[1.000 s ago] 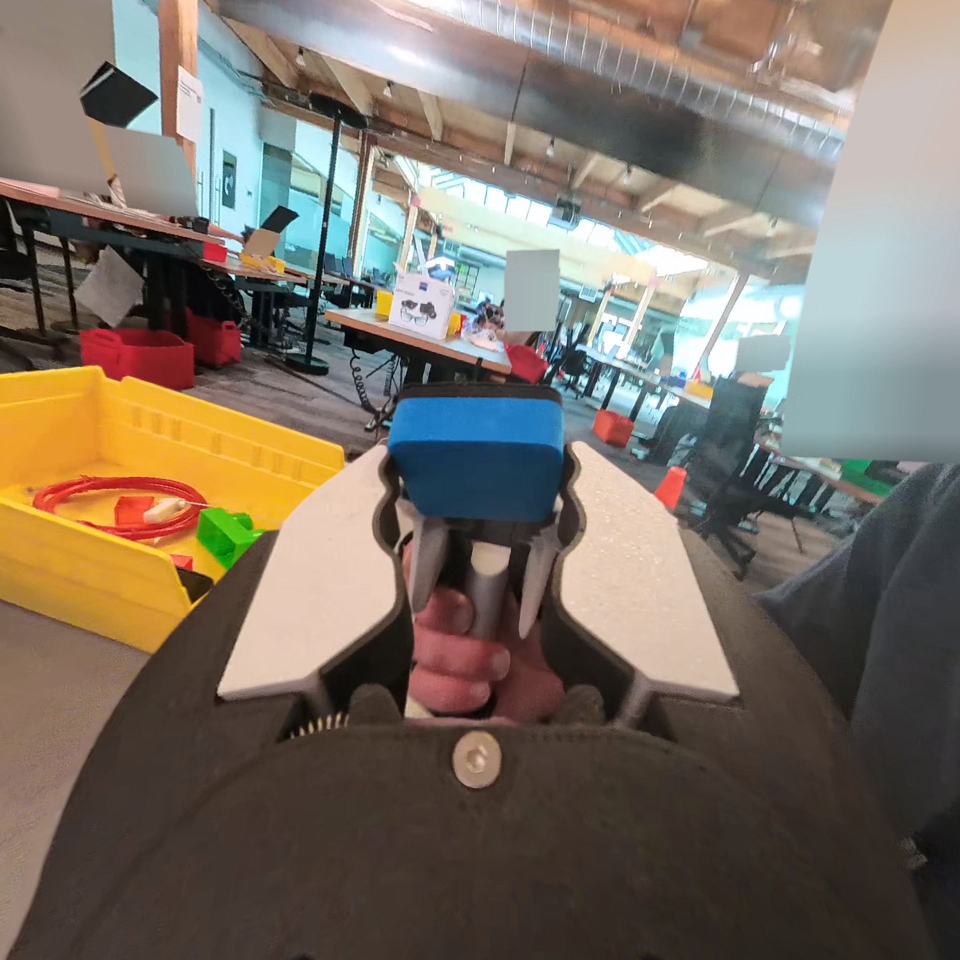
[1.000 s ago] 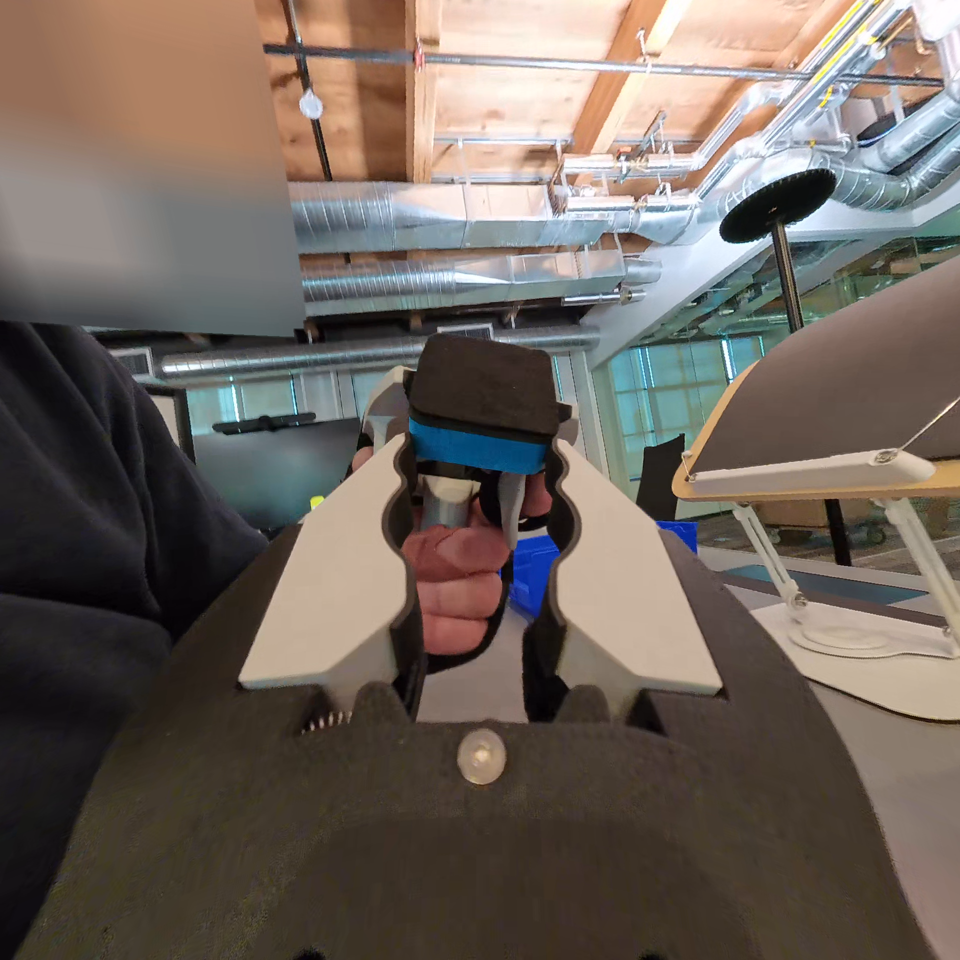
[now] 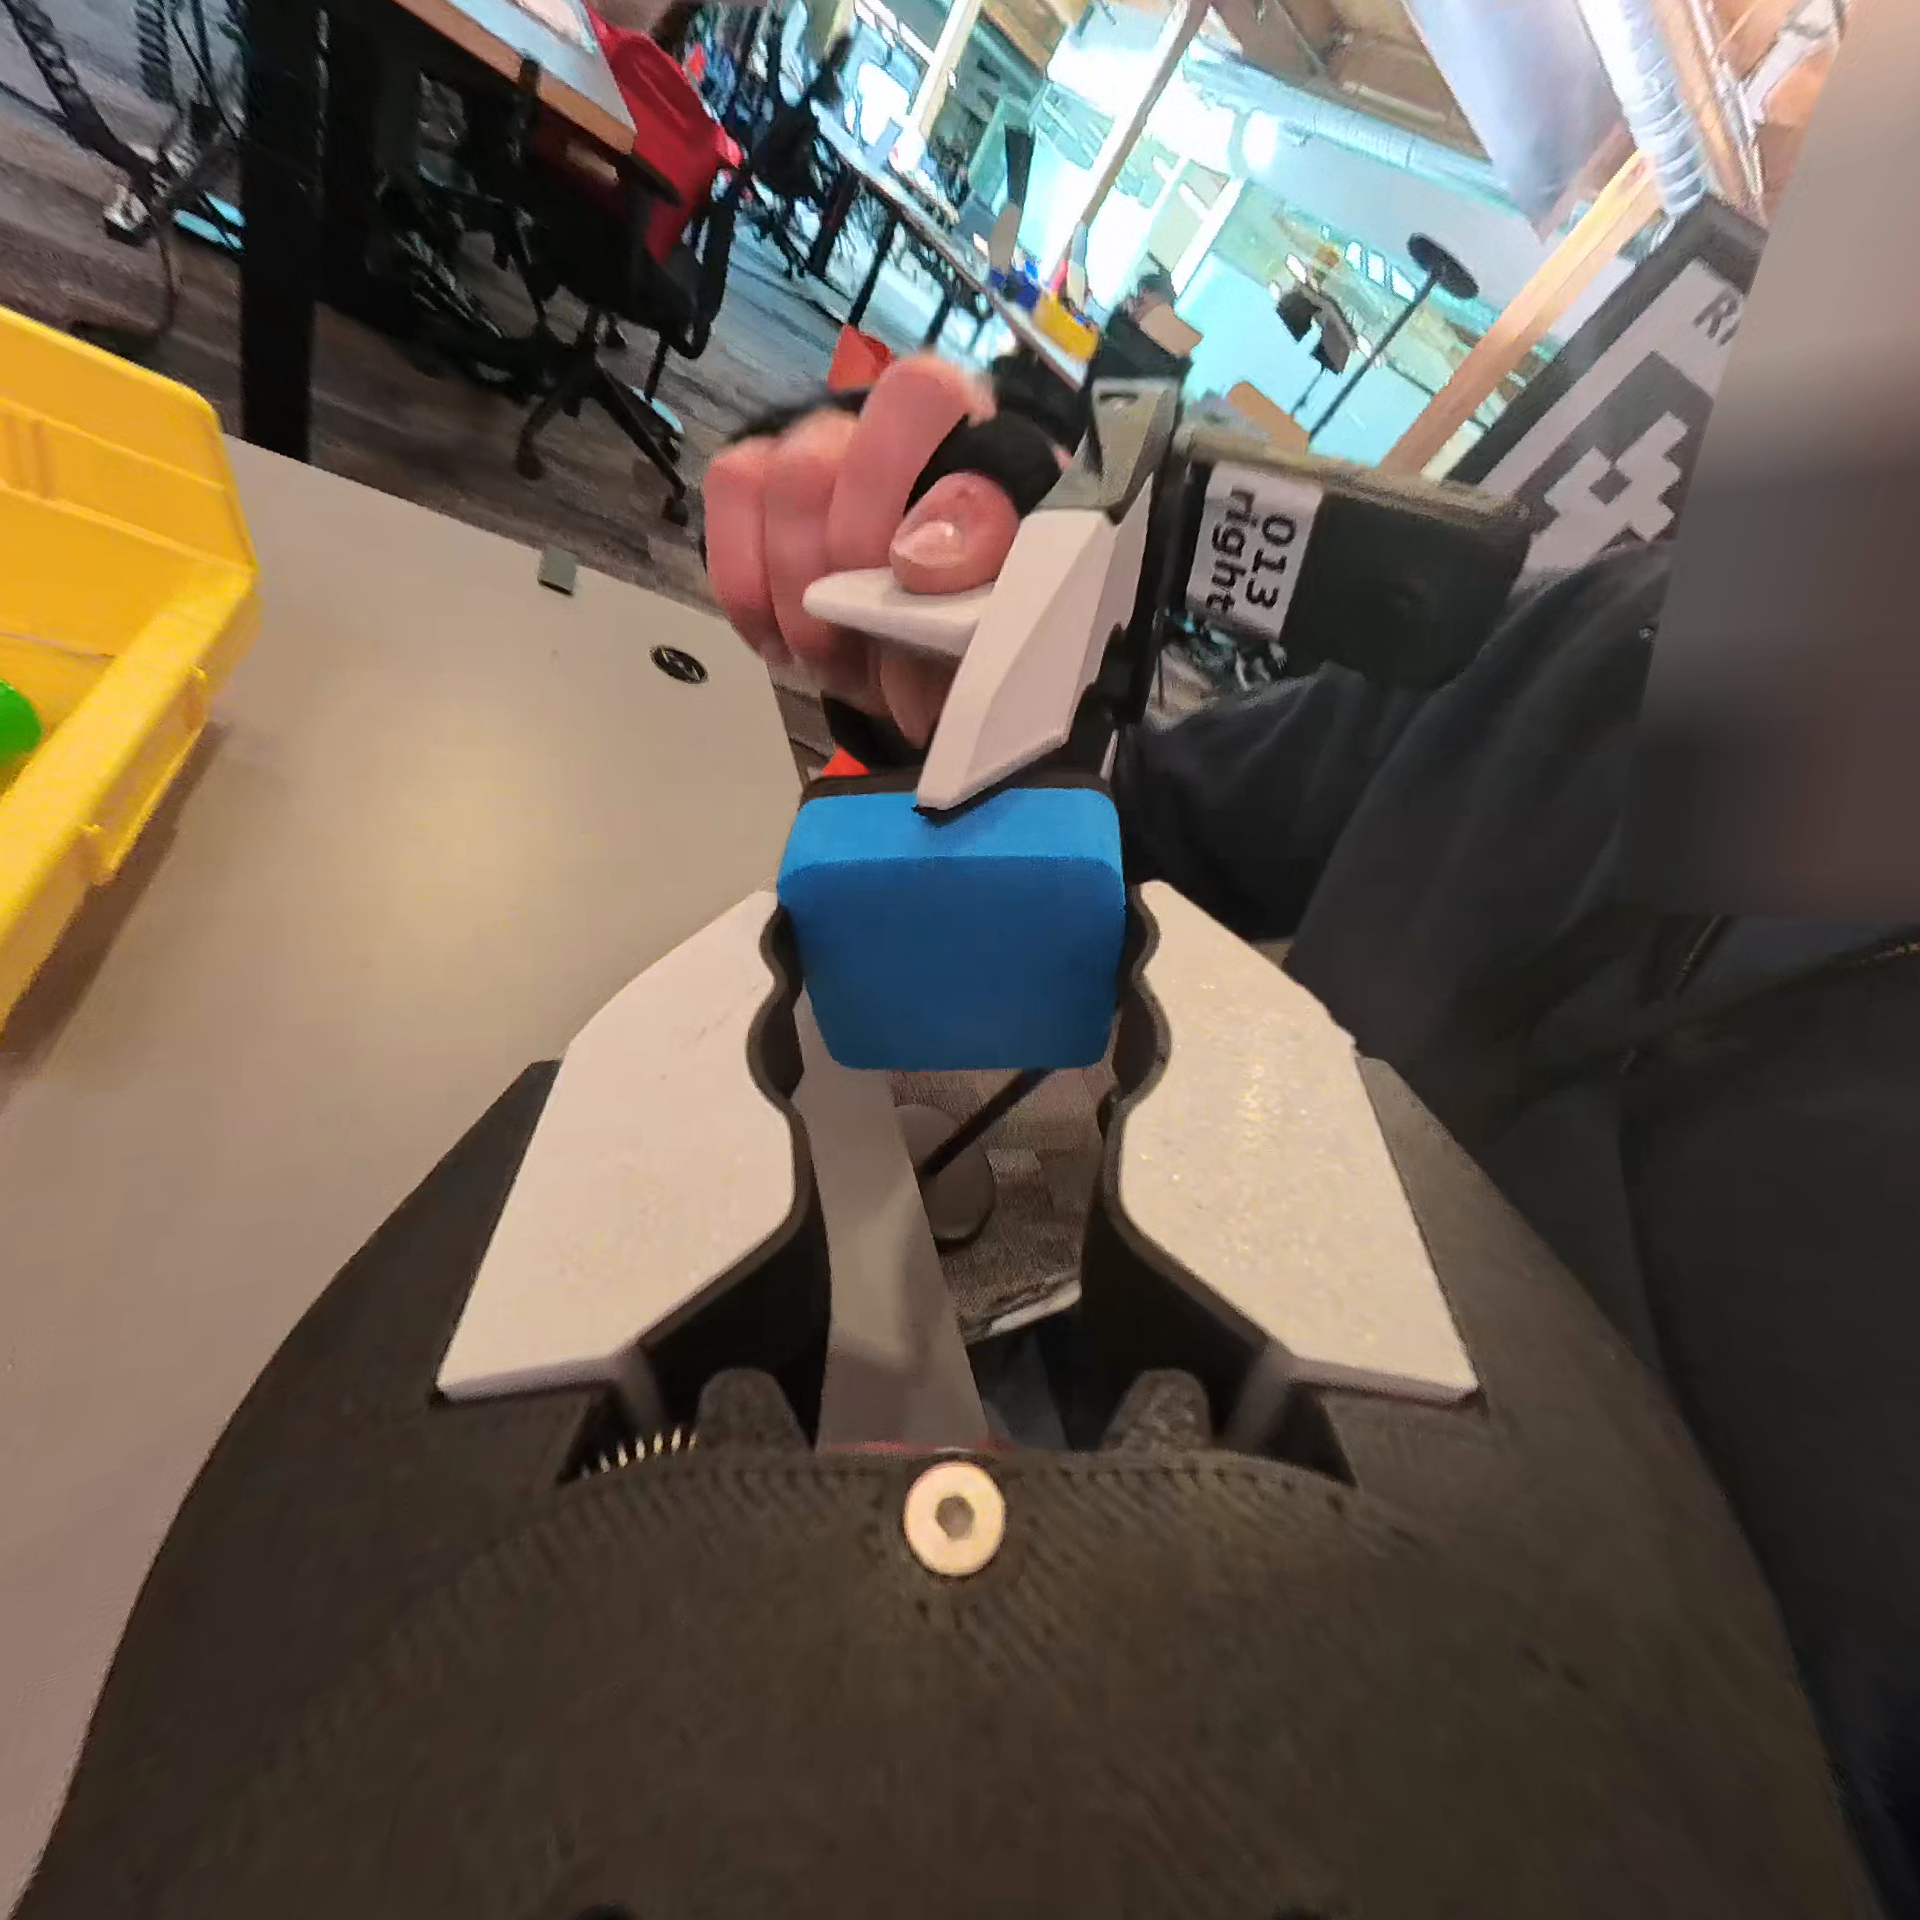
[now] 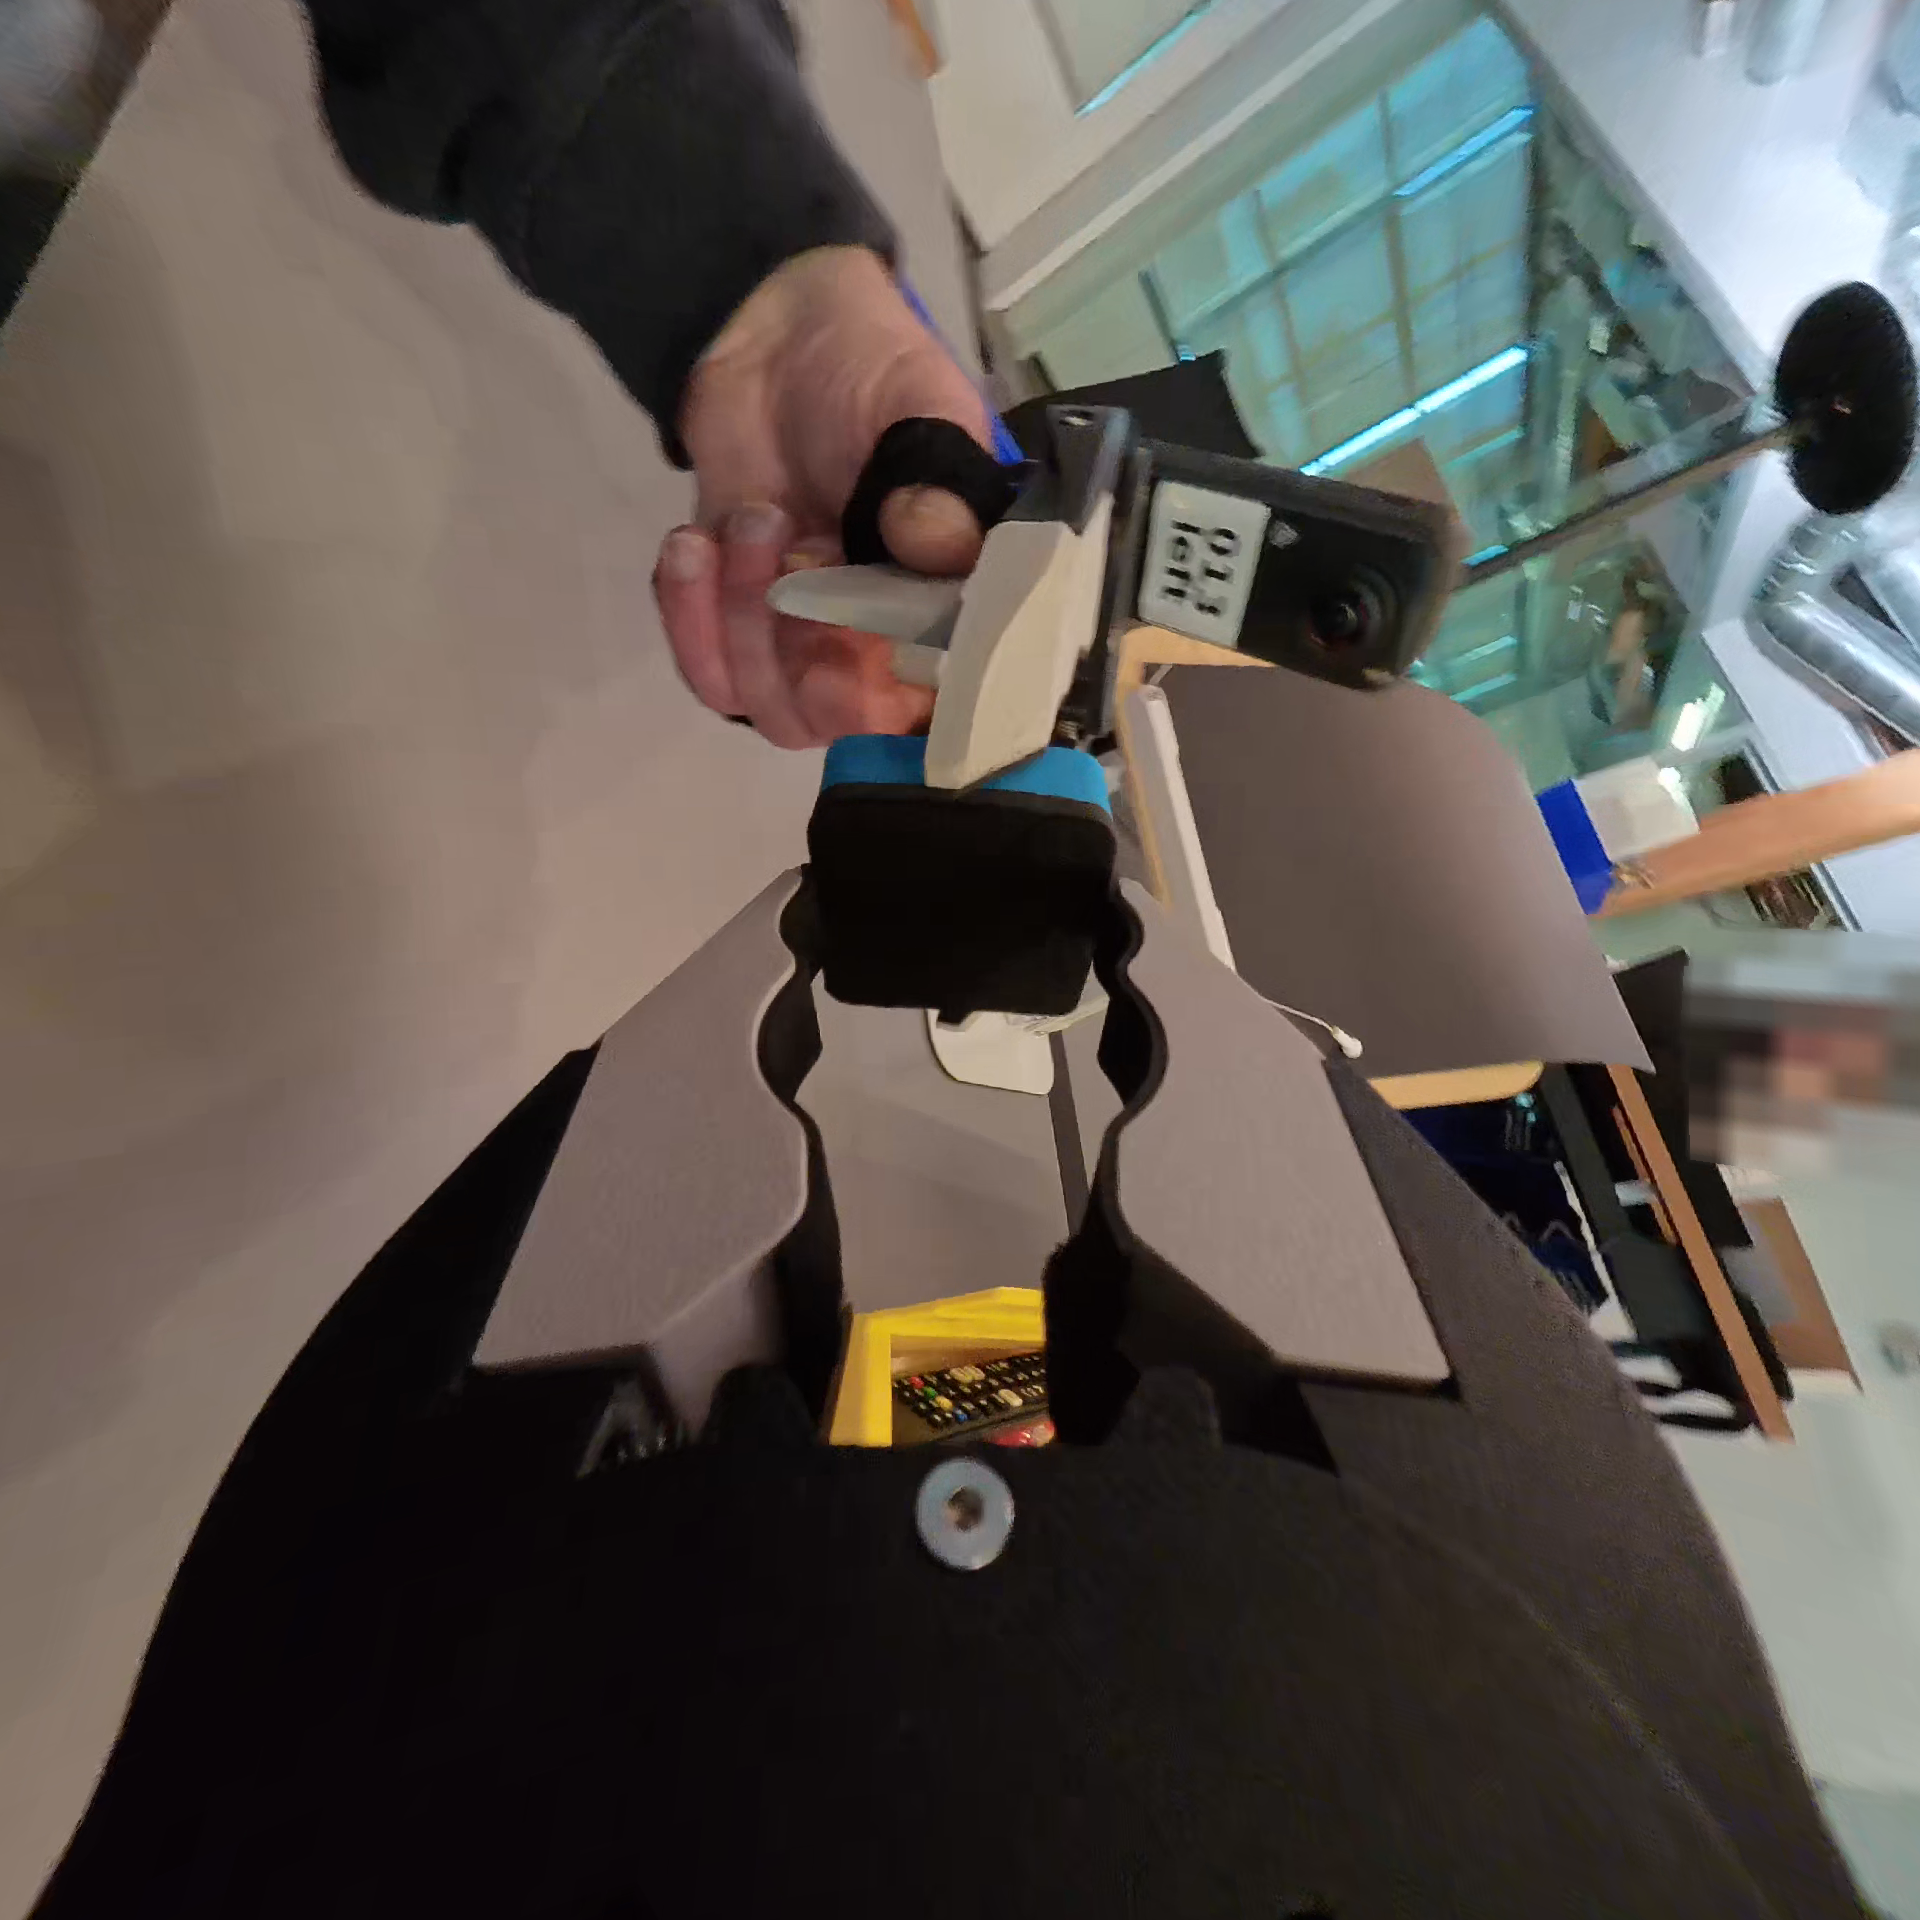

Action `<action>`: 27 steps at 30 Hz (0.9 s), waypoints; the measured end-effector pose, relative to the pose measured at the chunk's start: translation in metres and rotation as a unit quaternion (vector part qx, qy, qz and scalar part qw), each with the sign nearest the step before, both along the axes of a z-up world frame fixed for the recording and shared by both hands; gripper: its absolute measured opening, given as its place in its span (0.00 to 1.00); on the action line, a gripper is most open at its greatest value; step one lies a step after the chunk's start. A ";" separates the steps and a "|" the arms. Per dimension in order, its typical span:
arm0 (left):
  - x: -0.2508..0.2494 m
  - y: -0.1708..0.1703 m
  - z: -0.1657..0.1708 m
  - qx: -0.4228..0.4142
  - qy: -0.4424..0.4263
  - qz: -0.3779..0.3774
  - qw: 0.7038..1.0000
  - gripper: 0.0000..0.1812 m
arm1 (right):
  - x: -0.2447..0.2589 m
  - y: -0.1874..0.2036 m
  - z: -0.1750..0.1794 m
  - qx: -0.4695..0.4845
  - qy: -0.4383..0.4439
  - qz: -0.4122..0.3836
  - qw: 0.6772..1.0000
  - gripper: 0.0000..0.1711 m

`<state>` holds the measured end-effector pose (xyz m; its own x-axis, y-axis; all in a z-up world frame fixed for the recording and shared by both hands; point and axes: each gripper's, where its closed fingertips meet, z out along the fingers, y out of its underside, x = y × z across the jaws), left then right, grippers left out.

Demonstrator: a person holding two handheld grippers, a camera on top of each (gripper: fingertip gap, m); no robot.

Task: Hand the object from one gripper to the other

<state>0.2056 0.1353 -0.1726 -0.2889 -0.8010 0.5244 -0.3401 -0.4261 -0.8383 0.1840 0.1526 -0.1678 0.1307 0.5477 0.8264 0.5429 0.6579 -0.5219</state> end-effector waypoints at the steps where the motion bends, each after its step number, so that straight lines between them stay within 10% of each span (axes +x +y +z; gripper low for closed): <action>1: 0.001 0.004 0.004 -0.001 -0.012 0.012 1.000 0.32 | 0.001 0.005 0.005 -0.008 0.036 -0.015 0.999 0.29; 9: 0.003 0.021 0.016 -0.040 -0.110 0.121 0.986 0.45 | 0.012 0.030 0.025 0.058 0.205 -0.153 0.965 0.29; 17: 0.009 0.028 0.023 -0.151 -0.206 0.180 0.950 0.36 | 0.005 0.028 0.022 0.111 0.224 -0.203 0.947 0.29; 27: -0.001 0.022 0.021 -0.071 -0.158 0.151 0.973 0.33 | -0.007 0.000 0.011 0.004 0.188 -0.061 0.980 0.43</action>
<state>0.2045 0.1571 -0.1512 -0.2164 -0.8004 0.5590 0.0826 -0.5856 -0.8064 0.1765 0.1527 -0.1566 0.4912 0.5025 0.7115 0.3876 0.6054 -0.6952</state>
